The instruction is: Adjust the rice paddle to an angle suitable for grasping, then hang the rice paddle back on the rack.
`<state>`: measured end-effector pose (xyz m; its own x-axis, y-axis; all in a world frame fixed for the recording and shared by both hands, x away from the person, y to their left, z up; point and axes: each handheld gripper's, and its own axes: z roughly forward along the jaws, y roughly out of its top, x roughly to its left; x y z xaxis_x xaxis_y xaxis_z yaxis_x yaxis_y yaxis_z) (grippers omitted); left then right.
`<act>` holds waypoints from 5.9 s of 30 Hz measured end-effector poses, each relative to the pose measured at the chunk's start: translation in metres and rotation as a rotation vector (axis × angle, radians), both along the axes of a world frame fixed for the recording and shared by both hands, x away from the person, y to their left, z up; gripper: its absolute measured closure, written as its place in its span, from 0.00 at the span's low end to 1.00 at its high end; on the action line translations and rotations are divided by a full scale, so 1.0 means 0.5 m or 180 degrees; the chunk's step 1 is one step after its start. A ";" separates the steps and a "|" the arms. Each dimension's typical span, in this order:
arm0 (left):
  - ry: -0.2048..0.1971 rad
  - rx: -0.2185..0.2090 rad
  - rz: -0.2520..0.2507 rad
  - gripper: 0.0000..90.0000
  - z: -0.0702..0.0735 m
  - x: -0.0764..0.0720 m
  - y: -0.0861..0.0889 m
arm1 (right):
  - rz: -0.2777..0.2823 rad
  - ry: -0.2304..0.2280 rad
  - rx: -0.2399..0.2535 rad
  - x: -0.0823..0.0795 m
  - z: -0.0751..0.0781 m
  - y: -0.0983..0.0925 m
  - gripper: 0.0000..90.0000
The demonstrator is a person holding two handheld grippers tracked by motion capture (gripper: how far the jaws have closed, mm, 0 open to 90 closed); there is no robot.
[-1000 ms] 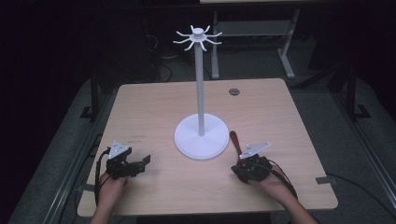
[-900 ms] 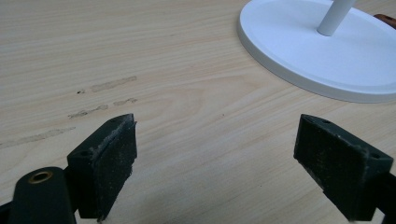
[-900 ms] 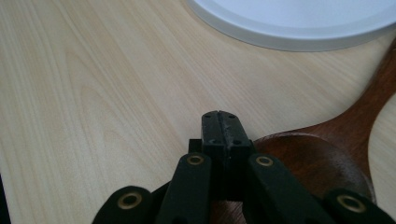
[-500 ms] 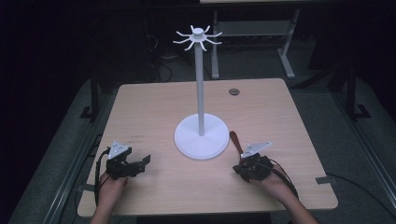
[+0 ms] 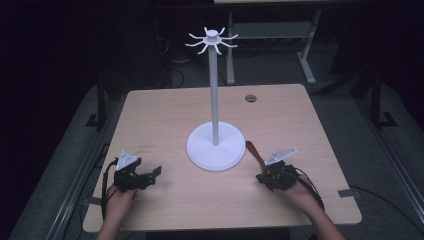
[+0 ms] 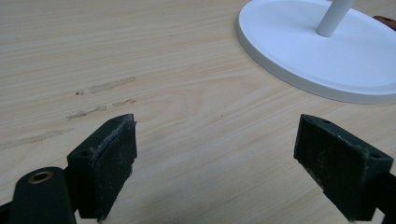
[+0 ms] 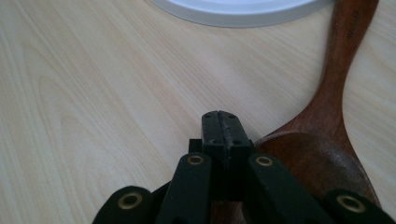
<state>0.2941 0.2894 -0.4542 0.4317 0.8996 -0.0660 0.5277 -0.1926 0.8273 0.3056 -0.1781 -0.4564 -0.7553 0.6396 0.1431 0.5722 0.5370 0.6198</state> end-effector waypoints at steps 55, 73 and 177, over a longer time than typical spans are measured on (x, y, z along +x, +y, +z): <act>0.0014 -0.0079 -0.0087 0.14 -0.004 0.006 -0.015 | -0.0233 -0.0108 0.0051 0.063 0.045 -0.102 0.73; 0.0045 -0.0048 -0.0131 0.14 -0.004 0.009 -0.022 | -0.0056 -0.0022 -0.0211 0.133 0.081 -0.069 0.60; 0.0040 -0.0047 -0.0106 0.14 -0.006 0.000 -0.022 | -0.0187 -0.0162 0.0031 0.201 0.108 -0.096 0.86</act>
